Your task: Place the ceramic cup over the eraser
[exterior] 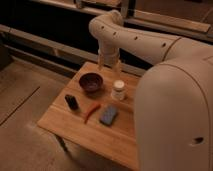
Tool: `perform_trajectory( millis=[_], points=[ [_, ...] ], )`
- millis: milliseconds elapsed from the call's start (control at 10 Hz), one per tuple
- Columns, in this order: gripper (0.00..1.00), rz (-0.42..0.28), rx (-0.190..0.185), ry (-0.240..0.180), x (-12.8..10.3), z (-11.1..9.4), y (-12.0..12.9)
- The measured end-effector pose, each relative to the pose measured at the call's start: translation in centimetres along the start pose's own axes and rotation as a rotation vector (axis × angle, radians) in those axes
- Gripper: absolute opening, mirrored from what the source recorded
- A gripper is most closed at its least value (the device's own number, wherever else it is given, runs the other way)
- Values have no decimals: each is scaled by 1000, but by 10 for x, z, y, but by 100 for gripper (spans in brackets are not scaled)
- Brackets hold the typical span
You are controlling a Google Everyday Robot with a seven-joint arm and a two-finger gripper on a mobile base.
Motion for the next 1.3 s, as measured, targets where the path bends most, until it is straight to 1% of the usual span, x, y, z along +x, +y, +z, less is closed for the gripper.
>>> perform_trajectory(
  millis=[100, 200, 300, 400, 500, 700, 800, 900, 1000, 1100, 1300],
  points=[
    [65, 7, -35, 19, -7, 2, -6],
    [65, 13, -44, 32, -14, 4, -17],
    [65, 16, -36, 38, -24, 5, -32],
    [65, 16, -31, 41, -27, 5, -37],
    [65, 14, -19, 47, -32, 7, -42],
    [65, 9, 30, 65, -34, 21, -52],
    [65, -4, 62, 75, -30, 32, -52],
    [65, -10, 82, 86, -26, 41, -50],
    [65, -11, 85, 87, -25, 44, -49],
    [65, -12, 80, 83, -25, 46, -46],
    [65, -8, 51, 81, -26, 51, -38]
  ],
)
